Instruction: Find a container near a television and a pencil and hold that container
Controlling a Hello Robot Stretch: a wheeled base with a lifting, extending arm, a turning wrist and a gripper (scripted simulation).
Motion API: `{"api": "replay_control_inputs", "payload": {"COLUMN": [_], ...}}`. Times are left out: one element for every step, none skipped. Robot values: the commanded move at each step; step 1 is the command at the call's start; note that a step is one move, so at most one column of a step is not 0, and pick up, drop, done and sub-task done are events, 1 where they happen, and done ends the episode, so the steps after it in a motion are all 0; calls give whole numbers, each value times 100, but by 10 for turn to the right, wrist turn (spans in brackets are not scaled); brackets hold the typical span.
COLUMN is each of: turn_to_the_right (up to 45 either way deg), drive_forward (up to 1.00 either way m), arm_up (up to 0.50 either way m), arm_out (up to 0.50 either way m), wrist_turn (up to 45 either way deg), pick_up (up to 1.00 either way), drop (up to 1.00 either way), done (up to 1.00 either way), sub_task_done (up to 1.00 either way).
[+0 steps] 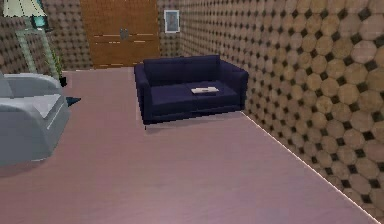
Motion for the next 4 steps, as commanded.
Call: {"api": "replay_control_inputs", "payload": {"turn_to_the_right": [0,0,0,0], "drive_forward": [0,0,0,0], "arm_up": [0,0,-30,0], "arm_out": [0,0,0,0], "wrist_turn": [450,300,0,0], "pick_up": [0,0,0,100], "drop": [0,0,0,0], "done": [0,0,0,0], "sub_task_done": [0,0,0,0]}}
